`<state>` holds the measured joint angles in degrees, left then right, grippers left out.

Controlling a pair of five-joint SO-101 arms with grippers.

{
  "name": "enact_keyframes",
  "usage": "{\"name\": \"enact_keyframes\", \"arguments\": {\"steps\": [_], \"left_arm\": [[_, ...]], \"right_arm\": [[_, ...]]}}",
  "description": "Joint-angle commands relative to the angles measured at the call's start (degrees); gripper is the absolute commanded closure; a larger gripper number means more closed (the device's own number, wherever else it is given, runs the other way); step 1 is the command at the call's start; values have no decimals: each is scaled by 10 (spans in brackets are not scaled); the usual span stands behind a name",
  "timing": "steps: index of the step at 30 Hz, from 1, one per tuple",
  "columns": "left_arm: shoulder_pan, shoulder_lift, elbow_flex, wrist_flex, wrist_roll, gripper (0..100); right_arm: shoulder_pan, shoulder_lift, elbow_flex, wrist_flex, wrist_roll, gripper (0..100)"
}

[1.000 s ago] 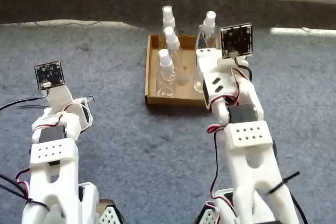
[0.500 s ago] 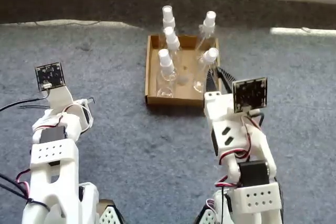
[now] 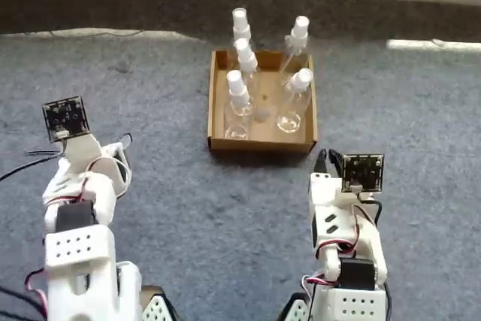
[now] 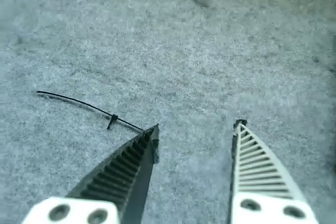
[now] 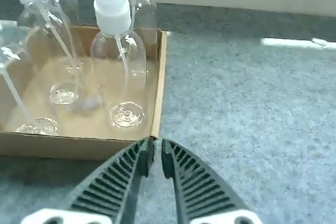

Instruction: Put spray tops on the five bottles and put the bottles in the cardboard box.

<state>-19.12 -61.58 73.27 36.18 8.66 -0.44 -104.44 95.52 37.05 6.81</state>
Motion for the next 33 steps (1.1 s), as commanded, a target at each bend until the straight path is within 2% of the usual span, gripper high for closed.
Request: {"name": "enact_keyframes", "arguments": {"steps": [1,9,14,18,22,25,27,33], "left_arm": [[-8,-176,51,13,0,786],[-6,-450,196,80,-1,784],[-6,-401,240,83,-1,783],[-8,-393,240,91,-1,784],[-8,-393,240,196,-1,785],[-8,-393,240,333,0,785],[-8,-401,238,416,1,786],[-7,-420,239,399,2,786]], "right_arm": [[7,-9,18,3,4,994],[7,-7,80,28,4,994],[7,-7,85,67,4,994],[9,-7,85,166,4,994],[9,-7,85,277,4,994],[9,-8,85,349,4,994],[8,-7,85,342,4,994],[8,-7,85,345,4,994]]}}
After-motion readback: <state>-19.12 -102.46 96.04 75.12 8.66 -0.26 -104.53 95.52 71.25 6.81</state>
